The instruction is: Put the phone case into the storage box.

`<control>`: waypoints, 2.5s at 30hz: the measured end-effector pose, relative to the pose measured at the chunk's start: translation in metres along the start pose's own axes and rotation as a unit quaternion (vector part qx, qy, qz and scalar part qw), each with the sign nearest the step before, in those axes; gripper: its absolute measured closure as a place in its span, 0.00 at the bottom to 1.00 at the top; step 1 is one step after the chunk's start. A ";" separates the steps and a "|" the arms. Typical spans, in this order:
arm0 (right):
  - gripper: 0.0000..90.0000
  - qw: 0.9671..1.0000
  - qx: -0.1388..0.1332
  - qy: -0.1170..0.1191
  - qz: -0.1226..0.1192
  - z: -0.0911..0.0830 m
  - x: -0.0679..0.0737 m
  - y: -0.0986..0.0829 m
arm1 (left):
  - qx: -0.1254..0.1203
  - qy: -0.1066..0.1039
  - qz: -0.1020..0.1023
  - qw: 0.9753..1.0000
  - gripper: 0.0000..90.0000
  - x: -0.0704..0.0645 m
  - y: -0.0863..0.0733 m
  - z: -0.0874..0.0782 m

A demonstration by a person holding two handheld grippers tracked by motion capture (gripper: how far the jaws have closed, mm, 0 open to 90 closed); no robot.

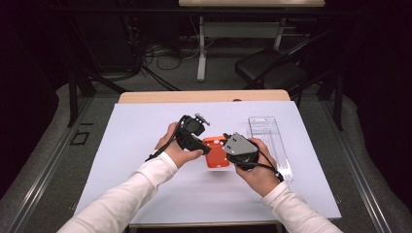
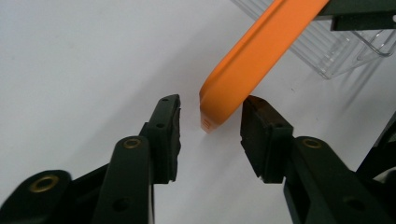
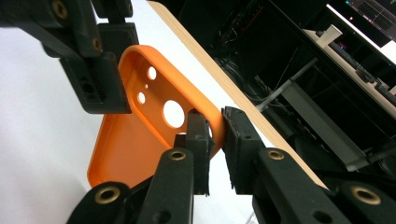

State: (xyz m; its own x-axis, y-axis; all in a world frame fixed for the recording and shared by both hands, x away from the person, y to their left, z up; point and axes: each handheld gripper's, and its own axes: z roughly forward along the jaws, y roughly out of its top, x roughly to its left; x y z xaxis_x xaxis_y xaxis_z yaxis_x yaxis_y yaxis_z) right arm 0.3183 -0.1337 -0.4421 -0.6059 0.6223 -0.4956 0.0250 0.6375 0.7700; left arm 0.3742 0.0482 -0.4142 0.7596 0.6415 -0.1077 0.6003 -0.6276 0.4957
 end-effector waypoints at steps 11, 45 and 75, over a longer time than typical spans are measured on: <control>0.90 0.999 -0.036 0.008 0.029 -0.004 -0.014 -0.010 | -0.045 0.009 0.036 0.998 0.52 0.001 -0.010 -0.008; 0.90 0.993 -0.114 0.015 0.038 -0.011 -0.034 -0.025 | -0.127 -0.022 0.029 0.991 0.42 0.017 -0.036 -0.021; 0.90 0.992 -0.128 0.008 0.021 -0.009 -0.047 -0.030 | -0.172 -0.049 -0.039 0.983 0.25 0.032 -0.067 -0.006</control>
State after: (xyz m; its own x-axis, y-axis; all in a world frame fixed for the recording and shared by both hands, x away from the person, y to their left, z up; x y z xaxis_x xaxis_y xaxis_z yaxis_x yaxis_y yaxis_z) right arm 0.3389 -0.1863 -0.4382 -0.6209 0.6374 -0.4563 -0.1505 0.4743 0.8674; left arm 0.3568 0.1129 -0.4454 0.7449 0.6258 -0.2314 0.5505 -0.3803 0.7432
